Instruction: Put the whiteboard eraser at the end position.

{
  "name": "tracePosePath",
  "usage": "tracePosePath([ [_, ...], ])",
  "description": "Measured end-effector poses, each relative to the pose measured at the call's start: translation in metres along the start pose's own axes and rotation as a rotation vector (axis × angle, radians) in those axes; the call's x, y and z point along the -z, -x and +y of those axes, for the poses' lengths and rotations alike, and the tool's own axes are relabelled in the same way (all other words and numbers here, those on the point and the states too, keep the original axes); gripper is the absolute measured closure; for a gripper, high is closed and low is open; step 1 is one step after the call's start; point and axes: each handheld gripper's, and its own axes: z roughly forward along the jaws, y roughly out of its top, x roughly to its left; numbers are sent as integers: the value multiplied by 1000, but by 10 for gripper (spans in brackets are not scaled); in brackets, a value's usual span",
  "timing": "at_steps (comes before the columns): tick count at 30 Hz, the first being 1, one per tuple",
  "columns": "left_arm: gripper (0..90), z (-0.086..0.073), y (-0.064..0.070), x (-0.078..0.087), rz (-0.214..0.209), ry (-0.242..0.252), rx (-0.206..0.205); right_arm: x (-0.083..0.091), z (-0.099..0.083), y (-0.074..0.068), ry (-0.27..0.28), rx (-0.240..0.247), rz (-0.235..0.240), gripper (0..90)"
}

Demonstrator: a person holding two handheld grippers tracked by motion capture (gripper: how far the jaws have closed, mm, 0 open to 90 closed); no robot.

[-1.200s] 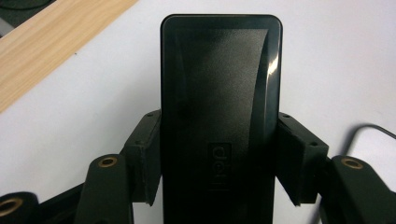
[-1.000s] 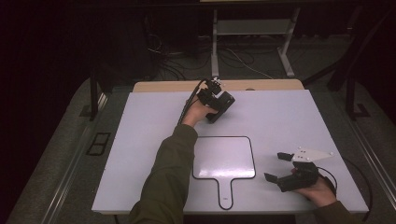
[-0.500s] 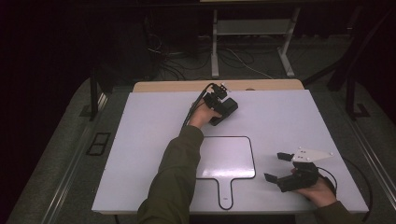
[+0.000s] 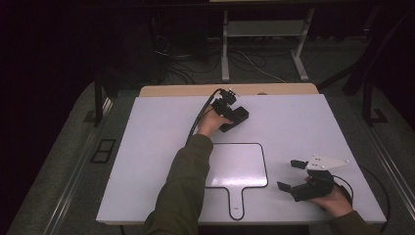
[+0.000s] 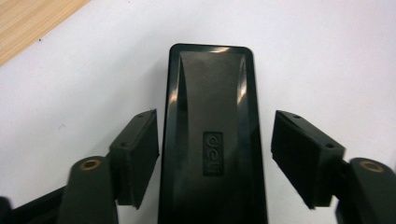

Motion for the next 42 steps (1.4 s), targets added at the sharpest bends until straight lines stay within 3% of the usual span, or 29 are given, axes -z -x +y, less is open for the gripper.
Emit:
tracePosePath([
  [12, 218, -18, 7, 30, -44, 174, 33, 2, -3, 5, -1, -11, 0, 18],
  [16, 203, -25, 12, 40, -41, 182, -18, 2, -2, 5, 2, -15, -3, 18],
  [17, 201, -28, 16, 42, -44, 205, 9, 2, -2, 5, 0, -16, -3, 18],
  [19, 190, -32, 18, 48, -44, 203, -14, 1, -1, 5, 1, -14, -3, 18],
  [27, 158, -53, 38, 67, -49, 240, -25, 1, -1, 3, 2, -9, -3, 18],
  [31, 147, -65, 45, 80, -45, 247, -65, 0, -1, 2, -2, -11, -2, 18],
  [33, 141, -72, 51, 85, -56, 268, -40, 0, -1, 2, -3, -14, -1, 18],
  [37, 133, -87, 58, 94, -57, 281, -56, 0, -1, 3, -4, -30, 1, 18],
  [40, 133, -97, 62, 99, -62, 301, -38, -1, -2, 4, -5, -31, 3, 18],
  [42, 133, -102, 64, 103, -58, 296, -47, -1, -2, 4, -8, -36, 5, 18],
])
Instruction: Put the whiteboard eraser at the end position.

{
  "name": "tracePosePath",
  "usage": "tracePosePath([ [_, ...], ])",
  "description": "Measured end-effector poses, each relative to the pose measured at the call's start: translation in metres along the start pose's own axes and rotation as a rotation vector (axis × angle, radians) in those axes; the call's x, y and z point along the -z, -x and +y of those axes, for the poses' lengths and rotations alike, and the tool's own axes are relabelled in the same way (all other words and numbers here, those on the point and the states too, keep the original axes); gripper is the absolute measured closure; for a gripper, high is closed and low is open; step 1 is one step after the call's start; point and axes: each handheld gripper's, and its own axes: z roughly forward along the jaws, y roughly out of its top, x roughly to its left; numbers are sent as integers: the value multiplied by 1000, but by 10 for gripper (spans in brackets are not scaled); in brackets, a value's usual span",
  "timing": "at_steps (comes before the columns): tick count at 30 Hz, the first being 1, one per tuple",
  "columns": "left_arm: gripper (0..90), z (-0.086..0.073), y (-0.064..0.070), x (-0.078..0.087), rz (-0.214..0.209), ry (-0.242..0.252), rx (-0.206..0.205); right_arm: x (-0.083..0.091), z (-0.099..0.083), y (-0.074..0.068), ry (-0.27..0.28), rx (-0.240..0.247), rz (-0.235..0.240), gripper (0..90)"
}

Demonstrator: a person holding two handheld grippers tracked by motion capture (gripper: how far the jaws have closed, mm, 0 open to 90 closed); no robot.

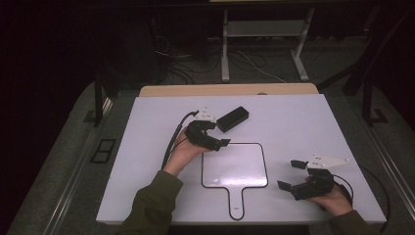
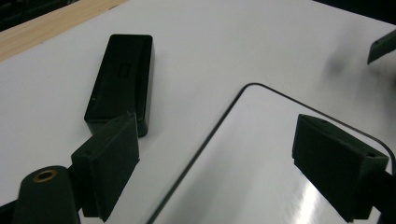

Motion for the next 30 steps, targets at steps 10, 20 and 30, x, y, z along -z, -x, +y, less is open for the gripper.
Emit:
tracePosePath([
  [10, 131, -22, 12, 27, 26, 33, 7, -4, -2, 4, -15, -36, 18, 18],
  [20, 122, -58, 29, 54, 41, 81, 22, -4, -2, 3, -15, -32, 17, 18],
  [30, 9, -91, 33, 71, 55, 77, 63, -3, -2, 3, -10, -29, 13, 18],
])
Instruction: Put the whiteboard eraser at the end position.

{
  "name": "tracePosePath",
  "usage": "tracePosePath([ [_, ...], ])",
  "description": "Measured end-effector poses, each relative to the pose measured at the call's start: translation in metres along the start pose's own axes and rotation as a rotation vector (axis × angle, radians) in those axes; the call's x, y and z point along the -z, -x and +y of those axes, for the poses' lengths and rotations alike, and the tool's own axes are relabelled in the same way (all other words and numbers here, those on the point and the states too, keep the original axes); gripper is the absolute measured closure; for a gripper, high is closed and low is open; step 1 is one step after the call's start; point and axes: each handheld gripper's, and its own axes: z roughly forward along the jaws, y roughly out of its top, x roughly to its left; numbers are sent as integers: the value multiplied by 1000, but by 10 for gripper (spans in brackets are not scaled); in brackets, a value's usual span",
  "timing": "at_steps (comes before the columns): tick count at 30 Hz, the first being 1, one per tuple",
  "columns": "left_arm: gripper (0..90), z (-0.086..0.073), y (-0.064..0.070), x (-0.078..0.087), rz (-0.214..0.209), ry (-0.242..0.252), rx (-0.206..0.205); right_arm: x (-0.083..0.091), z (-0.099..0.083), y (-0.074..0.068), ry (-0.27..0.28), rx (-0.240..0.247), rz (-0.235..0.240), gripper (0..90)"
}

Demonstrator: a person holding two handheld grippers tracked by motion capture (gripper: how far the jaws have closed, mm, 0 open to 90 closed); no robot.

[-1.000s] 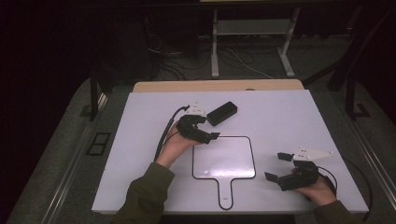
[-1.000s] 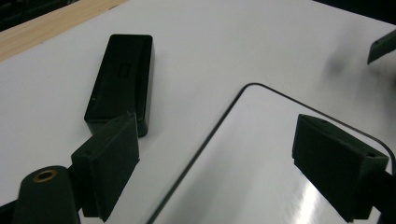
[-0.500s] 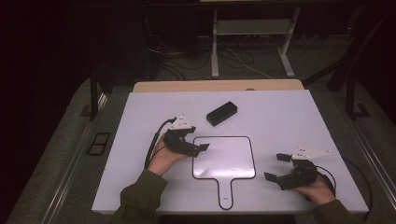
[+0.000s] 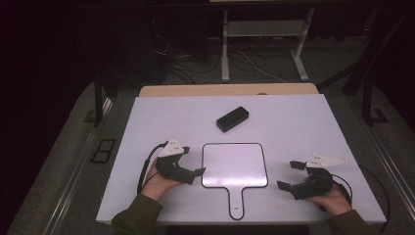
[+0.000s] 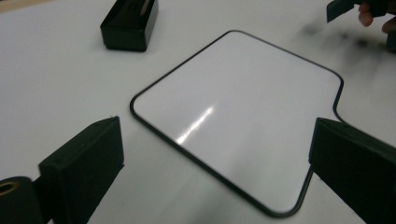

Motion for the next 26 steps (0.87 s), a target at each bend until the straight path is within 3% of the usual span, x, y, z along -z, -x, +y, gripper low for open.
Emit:
tracePosePath([
  [4, 0, -11, 1, 7, 24, -19, -10, 0, 0, 0, 0, 0, -2, 18],
  [10, 0, -23, 1, 18, 29, -15, 14, 0, 0, 0, -3, 3, -6, 18],
  [14, 0, -31, 1, 22, 33, -39, 14, 0, 0, 0, 1, -2, -7, 18],
  [26, 0, -31, 0, 22, 26, -40, 9, 0, 0, 0, -3, 7, -11, 18],
])
